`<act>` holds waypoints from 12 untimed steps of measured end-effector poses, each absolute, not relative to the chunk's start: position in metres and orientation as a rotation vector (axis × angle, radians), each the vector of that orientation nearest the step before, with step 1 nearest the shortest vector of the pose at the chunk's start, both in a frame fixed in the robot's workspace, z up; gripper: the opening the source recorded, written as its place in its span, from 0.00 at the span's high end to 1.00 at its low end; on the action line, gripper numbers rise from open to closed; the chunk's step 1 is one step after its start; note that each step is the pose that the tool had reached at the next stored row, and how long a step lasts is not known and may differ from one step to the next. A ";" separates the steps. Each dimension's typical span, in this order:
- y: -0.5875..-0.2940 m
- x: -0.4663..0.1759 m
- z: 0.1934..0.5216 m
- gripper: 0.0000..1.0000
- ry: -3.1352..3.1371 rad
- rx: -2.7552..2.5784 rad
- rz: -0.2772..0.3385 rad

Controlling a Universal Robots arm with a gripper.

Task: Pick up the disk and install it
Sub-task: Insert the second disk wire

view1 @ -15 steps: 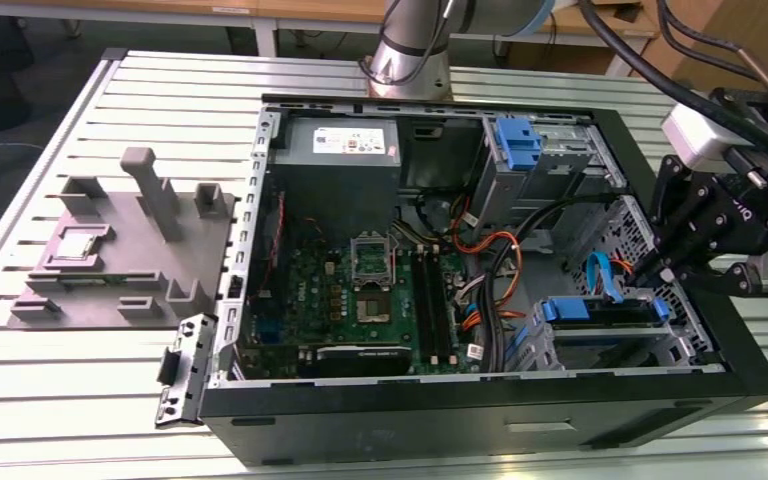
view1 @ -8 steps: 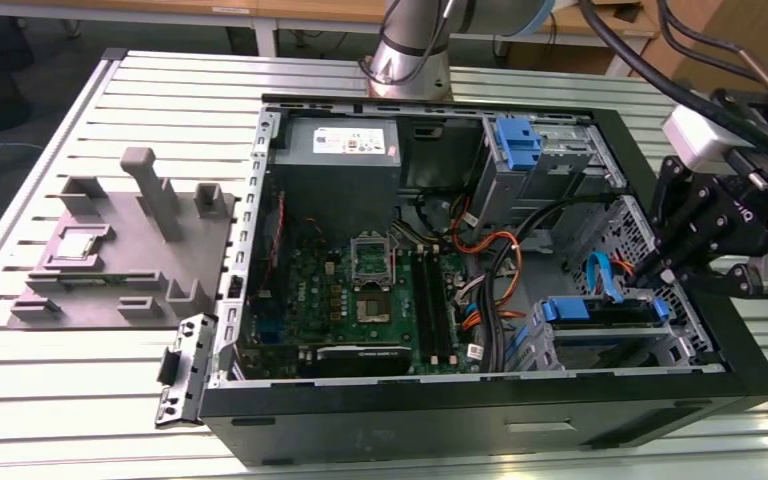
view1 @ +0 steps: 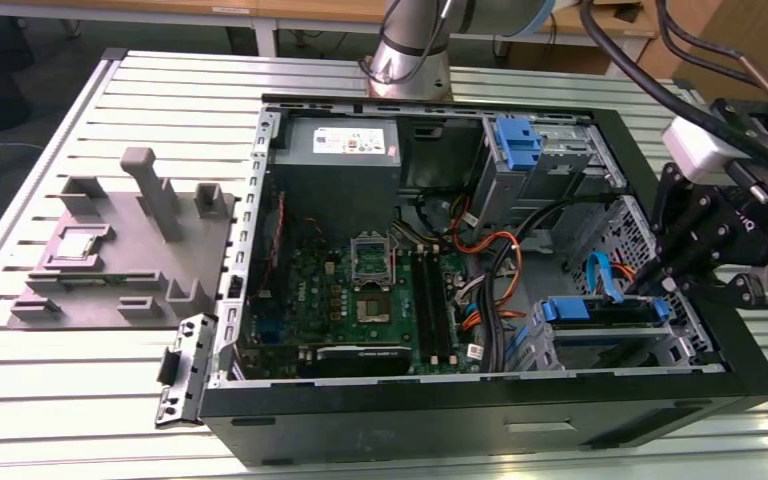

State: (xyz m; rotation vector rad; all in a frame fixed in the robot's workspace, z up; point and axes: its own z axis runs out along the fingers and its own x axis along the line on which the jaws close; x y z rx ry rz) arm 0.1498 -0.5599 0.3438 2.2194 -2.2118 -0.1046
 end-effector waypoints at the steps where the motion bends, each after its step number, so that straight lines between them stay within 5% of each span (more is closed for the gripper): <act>1: -0.560 0.149 0.343 0.84 -2.209 2.225 -0.101; 12: -0.562 0.141 0.340 0.84 -2.188 2.270 -0.074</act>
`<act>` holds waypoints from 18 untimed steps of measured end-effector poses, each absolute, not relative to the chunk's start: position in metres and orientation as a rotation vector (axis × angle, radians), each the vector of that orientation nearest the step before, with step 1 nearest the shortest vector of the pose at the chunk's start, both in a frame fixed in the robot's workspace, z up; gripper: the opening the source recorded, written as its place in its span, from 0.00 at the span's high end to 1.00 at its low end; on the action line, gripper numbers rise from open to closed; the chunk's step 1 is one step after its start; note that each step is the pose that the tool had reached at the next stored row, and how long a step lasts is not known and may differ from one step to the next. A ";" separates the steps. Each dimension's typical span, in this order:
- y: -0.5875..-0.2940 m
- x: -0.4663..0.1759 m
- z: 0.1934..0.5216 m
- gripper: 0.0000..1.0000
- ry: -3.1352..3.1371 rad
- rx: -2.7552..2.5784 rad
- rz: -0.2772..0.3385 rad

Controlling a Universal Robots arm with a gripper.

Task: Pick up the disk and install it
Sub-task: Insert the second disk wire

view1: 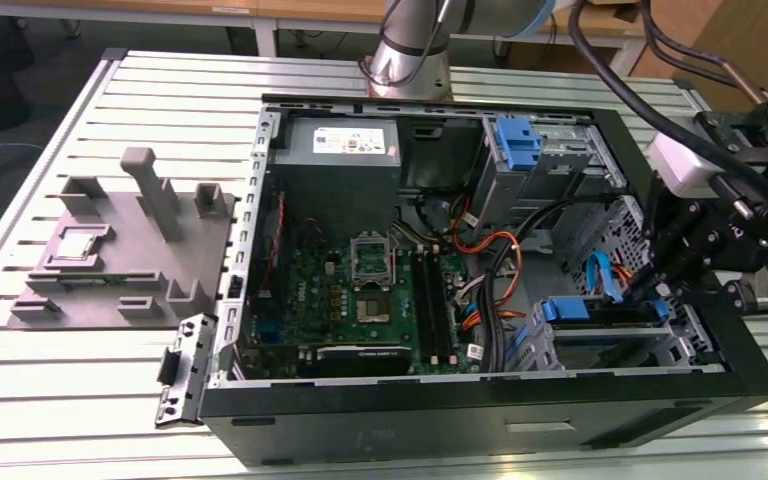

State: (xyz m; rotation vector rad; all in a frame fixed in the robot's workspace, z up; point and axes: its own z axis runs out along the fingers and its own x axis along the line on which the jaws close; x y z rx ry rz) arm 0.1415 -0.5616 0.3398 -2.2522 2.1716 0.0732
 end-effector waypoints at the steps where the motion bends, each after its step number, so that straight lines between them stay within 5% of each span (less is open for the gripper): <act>1: -0.562 0.140 0.340 0.84 2.169 -2.253 0.071; 18: -0.562 0.133 0.337 0.84 2.123 -2.280 0.036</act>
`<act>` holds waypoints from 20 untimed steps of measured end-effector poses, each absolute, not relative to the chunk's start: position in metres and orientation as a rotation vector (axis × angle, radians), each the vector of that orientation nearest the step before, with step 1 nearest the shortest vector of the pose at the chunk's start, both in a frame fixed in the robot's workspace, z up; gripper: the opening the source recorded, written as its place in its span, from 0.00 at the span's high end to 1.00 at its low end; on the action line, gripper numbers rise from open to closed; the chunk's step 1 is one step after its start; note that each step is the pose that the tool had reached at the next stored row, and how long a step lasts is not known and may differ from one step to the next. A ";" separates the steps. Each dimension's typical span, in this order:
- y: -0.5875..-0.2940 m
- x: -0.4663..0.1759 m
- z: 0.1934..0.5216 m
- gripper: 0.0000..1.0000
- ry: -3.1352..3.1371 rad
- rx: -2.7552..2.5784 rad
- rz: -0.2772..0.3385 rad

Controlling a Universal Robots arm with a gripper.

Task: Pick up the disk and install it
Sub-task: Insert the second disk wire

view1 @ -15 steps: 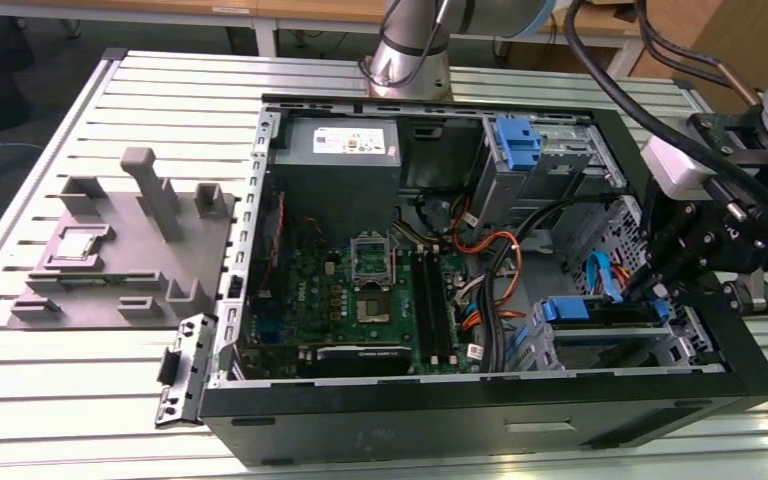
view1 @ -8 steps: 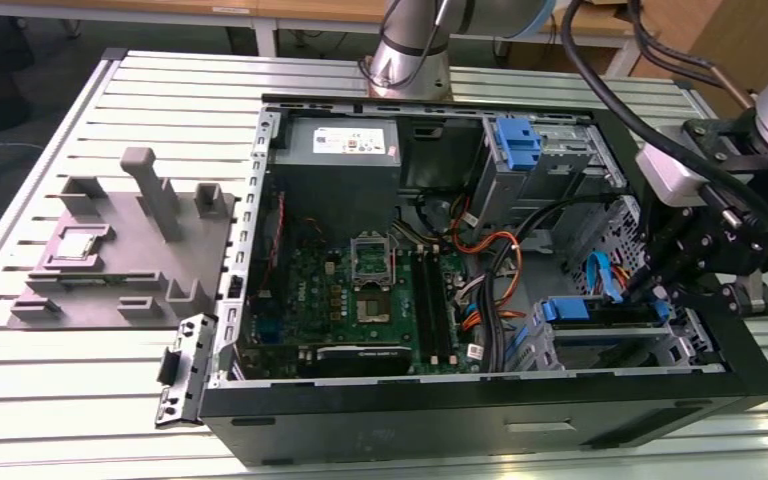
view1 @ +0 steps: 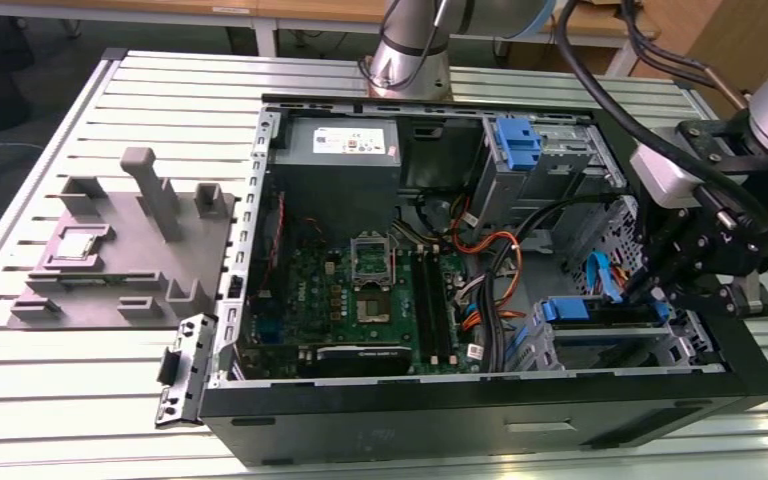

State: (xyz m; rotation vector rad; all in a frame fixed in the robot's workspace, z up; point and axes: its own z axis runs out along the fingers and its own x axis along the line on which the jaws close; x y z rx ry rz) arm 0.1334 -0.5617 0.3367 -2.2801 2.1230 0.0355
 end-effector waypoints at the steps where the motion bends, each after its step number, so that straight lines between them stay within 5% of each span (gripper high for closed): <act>1: -0.562 0.133 0.337 0.84 2.123 -2.282 0.034; 20: -0.561 0.132 0.335 0.84 2.120 -2.290 0.023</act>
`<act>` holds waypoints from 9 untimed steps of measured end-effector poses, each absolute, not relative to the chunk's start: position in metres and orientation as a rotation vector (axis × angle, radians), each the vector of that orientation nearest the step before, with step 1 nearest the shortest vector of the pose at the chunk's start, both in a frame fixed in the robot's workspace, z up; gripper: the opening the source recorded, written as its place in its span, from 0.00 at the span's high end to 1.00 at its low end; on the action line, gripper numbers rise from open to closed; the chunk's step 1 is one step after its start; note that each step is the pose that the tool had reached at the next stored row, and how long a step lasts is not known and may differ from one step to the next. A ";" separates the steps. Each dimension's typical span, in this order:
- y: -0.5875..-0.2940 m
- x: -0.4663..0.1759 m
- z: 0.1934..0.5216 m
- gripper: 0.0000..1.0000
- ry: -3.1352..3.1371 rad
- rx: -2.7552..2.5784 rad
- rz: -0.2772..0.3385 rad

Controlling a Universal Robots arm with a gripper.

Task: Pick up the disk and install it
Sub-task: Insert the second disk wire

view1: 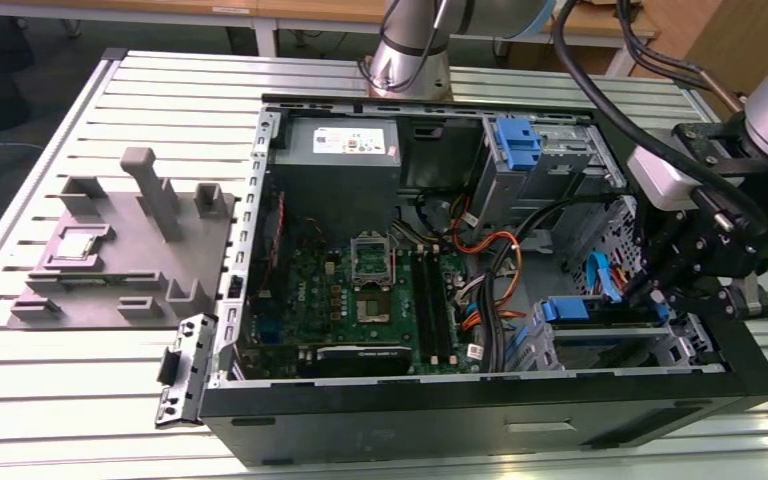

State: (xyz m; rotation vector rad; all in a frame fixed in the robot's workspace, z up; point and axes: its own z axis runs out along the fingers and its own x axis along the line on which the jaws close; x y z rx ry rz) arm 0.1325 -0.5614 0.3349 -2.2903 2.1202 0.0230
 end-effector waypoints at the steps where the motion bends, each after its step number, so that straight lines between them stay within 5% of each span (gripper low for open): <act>1: -0.561 0.132 0.335 0.84 2.121 -2.290 0.023; 9: -0.561 0.133 0.332 0.84 2.125 -2.286 0.023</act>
